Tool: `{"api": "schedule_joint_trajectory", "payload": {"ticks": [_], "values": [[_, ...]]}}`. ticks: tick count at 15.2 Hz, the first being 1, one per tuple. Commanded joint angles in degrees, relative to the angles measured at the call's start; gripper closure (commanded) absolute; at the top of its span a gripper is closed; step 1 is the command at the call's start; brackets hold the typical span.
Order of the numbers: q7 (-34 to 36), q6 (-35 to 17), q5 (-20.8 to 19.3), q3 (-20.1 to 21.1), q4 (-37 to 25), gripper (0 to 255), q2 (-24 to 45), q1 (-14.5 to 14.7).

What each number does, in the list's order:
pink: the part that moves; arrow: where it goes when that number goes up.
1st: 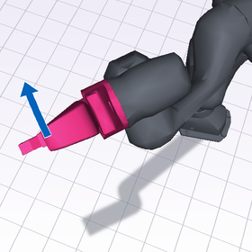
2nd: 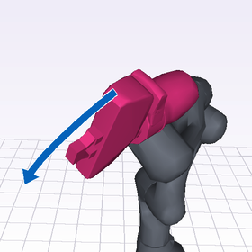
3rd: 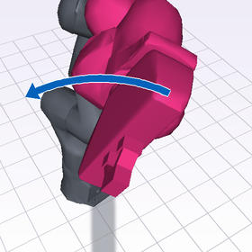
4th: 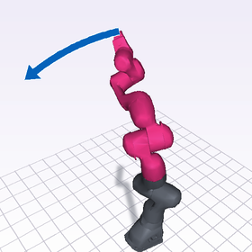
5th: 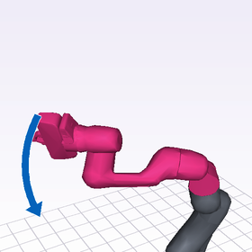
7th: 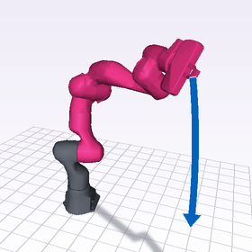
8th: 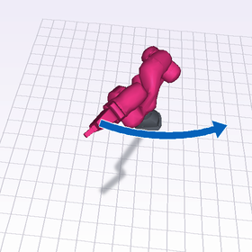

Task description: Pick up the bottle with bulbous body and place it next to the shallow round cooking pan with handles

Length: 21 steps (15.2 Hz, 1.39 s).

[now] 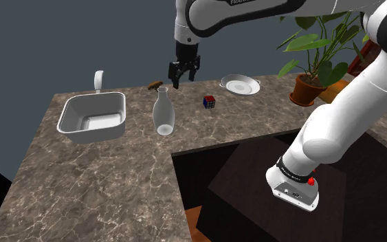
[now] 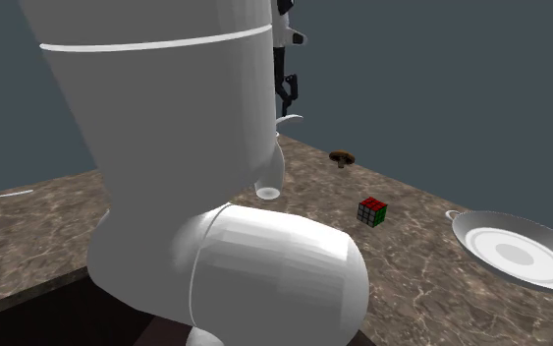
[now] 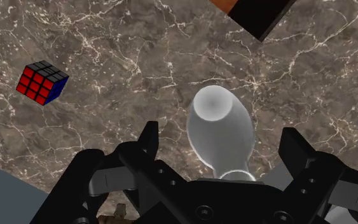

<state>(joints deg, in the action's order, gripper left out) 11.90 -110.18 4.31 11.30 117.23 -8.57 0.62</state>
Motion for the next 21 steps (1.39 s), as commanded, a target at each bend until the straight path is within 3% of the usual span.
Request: {"api": "schedule_joint_trajectory", "payload": {"ticks": [1,7,15,21], "values": [[1.7,-0.6,-1.6,0.7,-4.0,0,4.8,0.0],[7.1,-0.9,-6.4,1.8,-15.7,0,17.7,1.6],[7.4,-6.3,-6.8,1.7,-11.7,0,19.2,1.7],[7.4,-6.3,-6.8,1.7,-11.7,0,19.2,1.7]]}}
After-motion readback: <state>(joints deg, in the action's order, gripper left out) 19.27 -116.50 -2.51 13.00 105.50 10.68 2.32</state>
